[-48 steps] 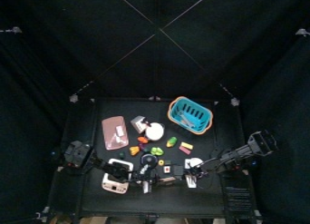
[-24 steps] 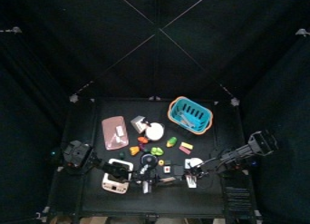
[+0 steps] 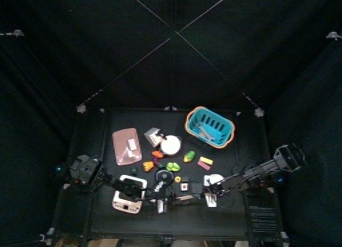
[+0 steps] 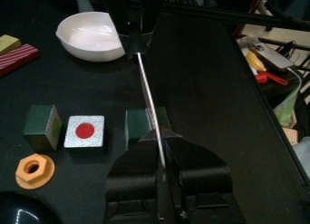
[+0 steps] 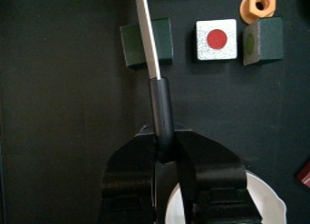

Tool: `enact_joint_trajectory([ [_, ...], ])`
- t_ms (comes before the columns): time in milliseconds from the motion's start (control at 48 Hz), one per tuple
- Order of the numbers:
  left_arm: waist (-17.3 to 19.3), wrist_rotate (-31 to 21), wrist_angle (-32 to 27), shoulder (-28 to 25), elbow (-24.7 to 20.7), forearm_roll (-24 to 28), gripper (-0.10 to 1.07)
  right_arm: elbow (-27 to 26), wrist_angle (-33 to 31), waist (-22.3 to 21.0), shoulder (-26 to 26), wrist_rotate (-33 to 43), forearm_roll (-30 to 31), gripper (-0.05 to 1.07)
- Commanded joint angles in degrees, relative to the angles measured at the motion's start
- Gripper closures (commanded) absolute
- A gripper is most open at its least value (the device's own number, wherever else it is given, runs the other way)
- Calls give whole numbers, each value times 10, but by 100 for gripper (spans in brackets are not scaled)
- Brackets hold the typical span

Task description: Cut sushi piece

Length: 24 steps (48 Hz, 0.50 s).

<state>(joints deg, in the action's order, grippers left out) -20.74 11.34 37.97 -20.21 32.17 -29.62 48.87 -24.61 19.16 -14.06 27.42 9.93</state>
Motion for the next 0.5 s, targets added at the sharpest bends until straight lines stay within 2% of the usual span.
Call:
enact_joint_trajectory([
  [0, 2, 1, 6, 10, -11, 5, 59, -13, 11, -7, -6, 3, 1, 60],
  [479, 2, 1, 6, -2, -11, 5, 59, -11, 12, -7, 8, 3, -1, 60],
])
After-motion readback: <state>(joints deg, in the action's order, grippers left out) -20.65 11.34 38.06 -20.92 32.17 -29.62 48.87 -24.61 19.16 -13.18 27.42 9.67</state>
